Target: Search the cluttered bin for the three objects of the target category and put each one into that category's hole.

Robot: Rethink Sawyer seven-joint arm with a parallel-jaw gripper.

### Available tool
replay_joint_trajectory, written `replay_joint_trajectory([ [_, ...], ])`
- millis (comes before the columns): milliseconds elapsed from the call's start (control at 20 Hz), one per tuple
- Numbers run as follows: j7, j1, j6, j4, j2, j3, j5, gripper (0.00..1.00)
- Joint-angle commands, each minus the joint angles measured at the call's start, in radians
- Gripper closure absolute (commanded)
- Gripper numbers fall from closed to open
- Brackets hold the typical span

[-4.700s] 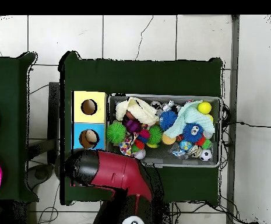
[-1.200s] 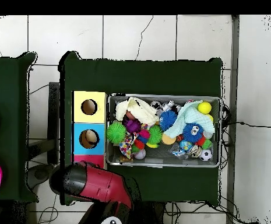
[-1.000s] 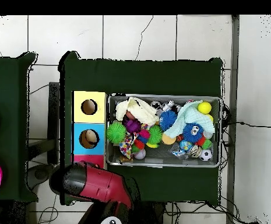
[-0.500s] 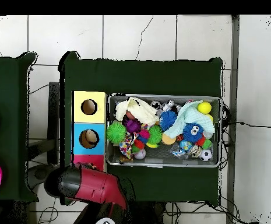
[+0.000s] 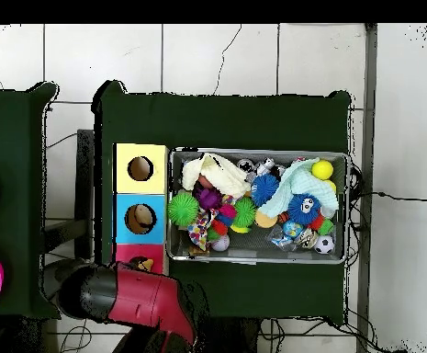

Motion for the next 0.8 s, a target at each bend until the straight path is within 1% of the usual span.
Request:
replay_joint_trajectory([
  [50,0.175,-0.032,0.119,-0.115,-0.017,-0.01,-0.043,0.0],
  [200,0.161,-0.048,0.097,-0.113,-0.009,0.002,-0.042,0.0],
  [300,0.15,-0.049,0.09,-0.123,-0.009,-0.005,-0.057,0.0],
  [350,0.134,-0.051,0.068,-0.139,0.0,-0.017,-0.079,0.0],
  [500,0.11,-0.079,0.035,-0.144,0.012,-0.007,-0.089,0.0],
  [600,0.113,-0.086,0.009,-0.131,0.019,0.004,-0.089,0.0],
  [700,0.124,-0.095,-0.004,-0.093,0.018,0.033,-0.066,0.0],
  [750,0.14,-0.09,-0.03,-0.077,0.028,0.039,-0.062,0.0],
  [800,0.146,-0.085,-0.032,-0.075,0.029,0.038,-0.064,0.0],
])
